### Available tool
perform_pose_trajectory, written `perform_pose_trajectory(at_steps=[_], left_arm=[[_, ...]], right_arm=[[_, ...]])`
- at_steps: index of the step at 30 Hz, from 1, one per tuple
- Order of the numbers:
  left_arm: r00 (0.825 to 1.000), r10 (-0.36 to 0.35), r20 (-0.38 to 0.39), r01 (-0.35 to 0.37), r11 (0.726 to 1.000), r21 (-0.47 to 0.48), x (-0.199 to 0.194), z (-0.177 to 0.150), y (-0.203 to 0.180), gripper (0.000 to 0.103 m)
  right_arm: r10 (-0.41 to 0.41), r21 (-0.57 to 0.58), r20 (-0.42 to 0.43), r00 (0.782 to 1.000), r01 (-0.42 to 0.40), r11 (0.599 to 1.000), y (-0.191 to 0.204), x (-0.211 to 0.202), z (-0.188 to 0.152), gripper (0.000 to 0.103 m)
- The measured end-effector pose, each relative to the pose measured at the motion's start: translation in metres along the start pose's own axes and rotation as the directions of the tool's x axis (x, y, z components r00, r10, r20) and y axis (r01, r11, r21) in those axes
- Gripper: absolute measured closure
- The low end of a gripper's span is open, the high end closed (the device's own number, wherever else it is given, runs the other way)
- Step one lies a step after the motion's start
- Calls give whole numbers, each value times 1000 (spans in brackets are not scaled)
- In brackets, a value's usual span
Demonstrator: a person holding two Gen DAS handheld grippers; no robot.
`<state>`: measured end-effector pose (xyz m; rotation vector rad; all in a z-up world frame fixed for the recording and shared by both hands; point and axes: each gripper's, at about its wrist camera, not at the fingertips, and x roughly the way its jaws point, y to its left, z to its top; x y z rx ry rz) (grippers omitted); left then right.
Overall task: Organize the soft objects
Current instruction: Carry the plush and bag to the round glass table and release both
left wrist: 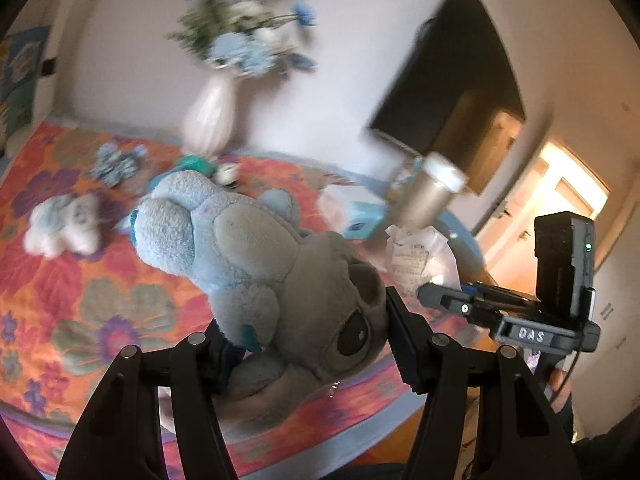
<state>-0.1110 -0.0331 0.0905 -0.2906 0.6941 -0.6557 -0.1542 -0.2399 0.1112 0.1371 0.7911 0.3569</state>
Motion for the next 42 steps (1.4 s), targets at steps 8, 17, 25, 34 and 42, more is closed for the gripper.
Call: perform_pose_trajectory(at_steps=[8,17,25,34,42], left_arm=[[991,-132,-12,132,973,188,24,35,-95,44],[966,-235,-109,258,893,368,114,78,-237,44],[969,-132,-208,216,862,458,217,68,-286,42],[967,-99,-233,207,837,507,233,49,-294,18],[974,-163,-160,223,824,521,164,42,-285,18]], right_arm=[[-177,174,171,969,147,974,-81,-97,-2,68],[-389,509,246,888,223,832,-201,-180,3,68],[-412,690,109,905,229,686,-278,-157,-14,68],[-443,708,69,894,269,653,-295,-160,-18,41],[-442,632,149,884,259,731,-245,-184,-9,41]])
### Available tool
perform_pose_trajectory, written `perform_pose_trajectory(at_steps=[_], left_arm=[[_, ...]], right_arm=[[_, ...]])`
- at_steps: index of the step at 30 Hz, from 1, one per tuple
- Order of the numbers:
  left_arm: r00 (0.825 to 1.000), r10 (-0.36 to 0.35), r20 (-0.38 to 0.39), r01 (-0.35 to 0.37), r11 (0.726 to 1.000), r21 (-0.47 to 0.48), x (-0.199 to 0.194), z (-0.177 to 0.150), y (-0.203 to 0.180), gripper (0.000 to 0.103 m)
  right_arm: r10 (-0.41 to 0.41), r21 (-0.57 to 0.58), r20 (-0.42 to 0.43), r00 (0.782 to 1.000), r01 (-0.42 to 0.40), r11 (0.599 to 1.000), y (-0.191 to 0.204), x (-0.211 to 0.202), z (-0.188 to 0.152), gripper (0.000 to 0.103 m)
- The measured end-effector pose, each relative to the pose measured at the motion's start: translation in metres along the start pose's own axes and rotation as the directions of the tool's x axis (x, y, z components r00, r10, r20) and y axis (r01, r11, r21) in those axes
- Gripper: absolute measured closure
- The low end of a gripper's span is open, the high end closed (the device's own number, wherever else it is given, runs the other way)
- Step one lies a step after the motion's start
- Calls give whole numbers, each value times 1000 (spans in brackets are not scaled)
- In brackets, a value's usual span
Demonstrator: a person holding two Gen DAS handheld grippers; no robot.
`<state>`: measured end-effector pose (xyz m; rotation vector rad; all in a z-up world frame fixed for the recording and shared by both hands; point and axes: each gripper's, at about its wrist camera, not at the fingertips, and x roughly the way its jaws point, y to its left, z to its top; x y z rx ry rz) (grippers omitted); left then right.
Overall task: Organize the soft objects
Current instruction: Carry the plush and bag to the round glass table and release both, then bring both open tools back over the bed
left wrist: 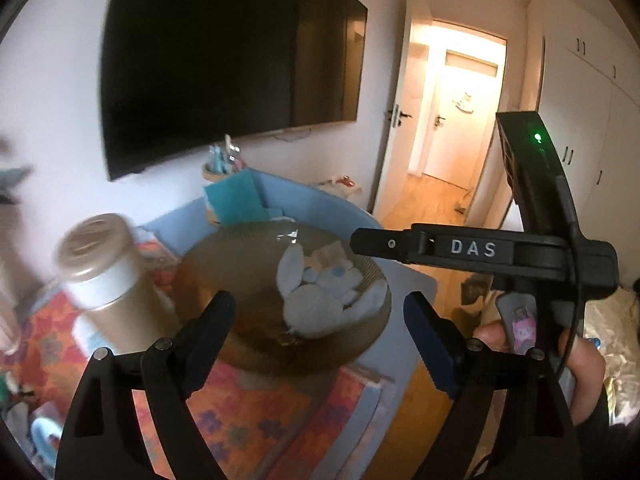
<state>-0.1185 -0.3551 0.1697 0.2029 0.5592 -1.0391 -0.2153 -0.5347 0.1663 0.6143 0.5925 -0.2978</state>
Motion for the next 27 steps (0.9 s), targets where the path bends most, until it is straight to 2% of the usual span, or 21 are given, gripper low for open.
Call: perform_pose_trajectory(at_steps=[2,6,10,12,15,18,19,22,23,25,26,27], left_arm=[[1000,11,9,-11,1000,-21,-22,-9,2,18],[998,56,19,-55,996,-73,-66,-38,22,18],[980,201,6,-198,969,-150,-114,-79,61,18],[959,281,-20,-279,937,-212,-138,-104,89,18],[904,417,-91,-424,852,-307,-168,-141,140,18],[811,563,-157,-578,732,-360,-197,-178,187,18],[774,606,-180,-624,687,-372,-206,-192,205,18],[704,669,-240,-701,597,-391,-217,-219,242,18],[685,681,-260,-718,570,-400,-219,-228,254,18],[668,692,-274,-728,533,-430,-224,-241,272,18],[665,694,-276,-727,518,-450,-225,-248,279,18],[673,685,-279,-714,503,-487,-226,-256,287,18]], right_arm=[[10,-30,1,1000,-10,1000,14,-5,-4,41],[78,-130,-15,997,-79,988,54,-16,-22,41],[163,-261,-72,984,-176,949,111,-18,-58,40],[198,-328,-125,972,-229,917,146,-8,-83,39],[217,-403,-224,950,-293,867,197,20,-124,25],[200,-466,-315,928,-335,819,242,56,-162,25],[191,-484,-337,922,-343,805,253,66,-172,25],[143,-566,-372,917,-347,748,286,105,-203,25],[130,-583,-372,919,-341,737,291,113,-208,25],[114,-623,-365,924,-333,708,305,136,-222,25],[108,-651,-341,934,-318,690,311,147,-230,25],[104,-664,-326,940,-306,683,313,155,-235,25]])
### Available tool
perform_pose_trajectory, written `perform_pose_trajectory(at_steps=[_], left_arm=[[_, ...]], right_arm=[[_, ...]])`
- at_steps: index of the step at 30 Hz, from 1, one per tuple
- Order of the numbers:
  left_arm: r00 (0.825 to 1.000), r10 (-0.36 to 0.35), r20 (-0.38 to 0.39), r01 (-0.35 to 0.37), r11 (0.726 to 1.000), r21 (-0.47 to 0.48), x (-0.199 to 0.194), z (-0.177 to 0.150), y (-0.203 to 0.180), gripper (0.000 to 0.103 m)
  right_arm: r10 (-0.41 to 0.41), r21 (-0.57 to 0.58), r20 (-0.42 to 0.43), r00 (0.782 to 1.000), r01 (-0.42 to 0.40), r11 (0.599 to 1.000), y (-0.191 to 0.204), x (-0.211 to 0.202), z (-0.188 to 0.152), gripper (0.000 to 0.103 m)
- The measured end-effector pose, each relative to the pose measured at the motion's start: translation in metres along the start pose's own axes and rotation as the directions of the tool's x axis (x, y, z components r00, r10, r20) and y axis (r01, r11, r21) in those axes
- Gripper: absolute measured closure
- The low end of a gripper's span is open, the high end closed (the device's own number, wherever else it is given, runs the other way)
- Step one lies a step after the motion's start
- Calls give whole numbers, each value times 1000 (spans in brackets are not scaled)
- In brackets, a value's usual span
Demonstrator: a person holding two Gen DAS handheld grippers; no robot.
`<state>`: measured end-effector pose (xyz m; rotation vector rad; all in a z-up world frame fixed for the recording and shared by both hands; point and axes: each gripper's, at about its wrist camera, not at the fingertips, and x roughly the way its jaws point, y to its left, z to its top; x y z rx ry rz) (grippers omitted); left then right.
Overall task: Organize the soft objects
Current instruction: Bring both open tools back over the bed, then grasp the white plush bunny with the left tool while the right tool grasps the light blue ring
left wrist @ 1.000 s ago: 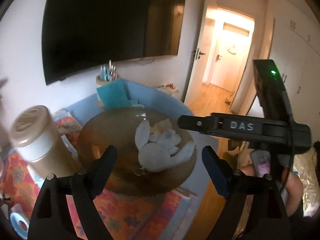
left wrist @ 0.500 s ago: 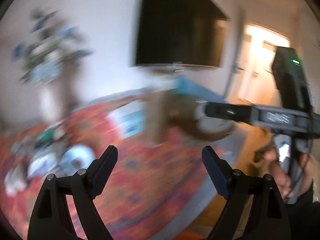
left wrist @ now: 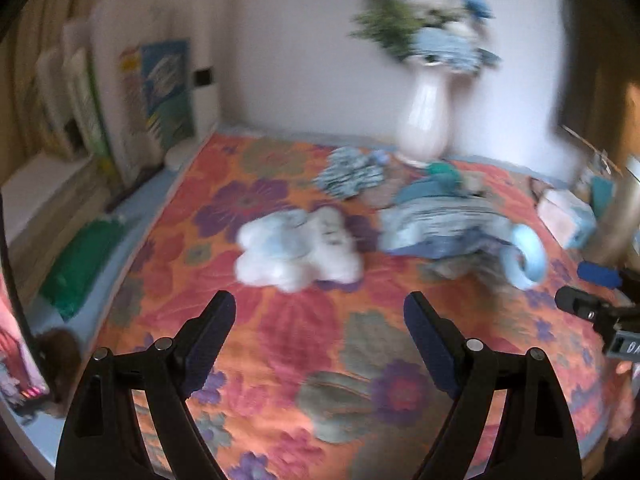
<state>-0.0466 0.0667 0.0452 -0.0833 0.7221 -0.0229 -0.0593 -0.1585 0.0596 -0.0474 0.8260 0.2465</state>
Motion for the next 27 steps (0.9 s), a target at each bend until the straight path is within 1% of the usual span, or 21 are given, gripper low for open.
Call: perform_pose_trajectory(at_steps=[2,4,5,7,11,14,17,20,22,24,25,27], left_arm=[[998,-38,-41,35,998,-55,5,1,9,18],[998,-64,-13,63,995,-79,1,0,14,18],[997,-73,-12,72,993,-93,1,0,16,18],[996,-90,-24,87,989,-116,3,-1,21,18],[993,-118,-11,114,979,-170,4,-3,33,18],[990,-142,0,138,965,-223,4,-4,45,18],[988,-151,17,150,951,-271,1,-6,54,18],[987,-156,28,157,941,-299,0,-7,60,18],[989,-145,35,149,938,-314,-1,-8,63,18],[991,-133,12,129,938,-323,2,-7,63,18],[992,-128,-19,114,938,-327,6,-4,63,18],[988,-148,-37,127,933,-338,9,1,65,18]], right_arm=[[-23,-6,9,1000,23,1000,1,16,-2,25],[-16,14,-3,1000,16,1000,-3,23,-5,25],[-19,33,-24,1000,20,999,-8,29,-4,25],[-22,64,-13,1000,23,998,-14,28,-3,25],[-3,134,0,1000,3,991,-28,25,-6,23],[-12,141,10,1000,11,990,-27,23,-6,23],[-20,126,9,1000,18,992,-24,24,-6,23],[-33,119,20,999,31,992,-21,21,-8,22],[-34,123,24,999,31,992,-23,20,-9,20],[-35,133,30,999,31,991,-24,18,-9,14],[-33,141,34,999,28,990,-26,17,-9,13],[-25,165,26,999,21,986,-31,17,-9,13]])
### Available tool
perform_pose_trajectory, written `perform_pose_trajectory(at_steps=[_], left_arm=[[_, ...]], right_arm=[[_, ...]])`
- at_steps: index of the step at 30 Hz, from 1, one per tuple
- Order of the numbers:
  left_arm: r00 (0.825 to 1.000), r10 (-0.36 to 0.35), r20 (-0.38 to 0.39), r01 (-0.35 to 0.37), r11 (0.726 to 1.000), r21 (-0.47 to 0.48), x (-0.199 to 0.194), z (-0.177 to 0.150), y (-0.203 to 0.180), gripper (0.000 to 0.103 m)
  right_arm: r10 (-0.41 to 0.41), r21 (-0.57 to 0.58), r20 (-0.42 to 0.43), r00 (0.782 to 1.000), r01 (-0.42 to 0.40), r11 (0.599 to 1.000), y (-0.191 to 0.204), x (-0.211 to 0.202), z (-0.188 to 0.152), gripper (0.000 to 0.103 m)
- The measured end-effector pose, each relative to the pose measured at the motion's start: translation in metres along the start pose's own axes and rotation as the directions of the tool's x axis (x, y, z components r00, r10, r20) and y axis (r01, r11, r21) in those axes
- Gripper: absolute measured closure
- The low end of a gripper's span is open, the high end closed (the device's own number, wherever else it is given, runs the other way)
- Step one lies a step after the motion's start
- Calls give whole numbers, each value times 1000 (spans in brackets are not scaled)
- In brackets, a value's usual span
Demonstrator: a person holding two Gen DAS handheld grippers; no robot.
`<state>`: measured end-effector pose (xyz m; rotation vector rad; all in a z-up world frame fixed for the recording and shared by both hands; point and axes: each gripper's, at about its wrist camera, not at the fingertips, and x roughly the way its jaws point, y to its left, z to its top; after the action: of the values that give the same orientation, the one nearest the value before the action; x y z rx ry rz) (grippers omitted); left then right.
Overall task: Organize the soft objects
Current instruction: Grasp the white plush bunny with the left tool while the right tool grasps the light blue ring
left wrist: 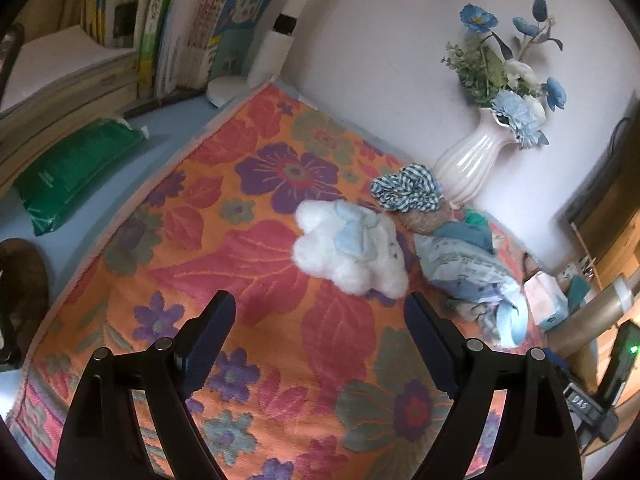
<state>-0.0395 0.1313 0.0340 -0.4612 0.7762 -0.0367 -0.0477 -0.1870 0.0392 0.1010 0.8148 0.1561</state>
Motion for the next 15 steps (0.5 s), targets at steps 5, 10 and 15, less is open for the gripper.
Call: perform_pose_trajectory(at_steps=[5,10,15], left_arm=[[984,43,-170,-36,998,48,36,32,-8,15],[987,58,-150,-40,992,119,60,36,-18,16],[962,-117,-247,166,968,187,54,20,-41,16]], right_arm=[[55,121,-201,978,-31,992,-24,26,12,13],[51,32,-177,983,-46,998,-8,31,26,13],[-66,-142,-149,987,45,989,20,44,22,14]])
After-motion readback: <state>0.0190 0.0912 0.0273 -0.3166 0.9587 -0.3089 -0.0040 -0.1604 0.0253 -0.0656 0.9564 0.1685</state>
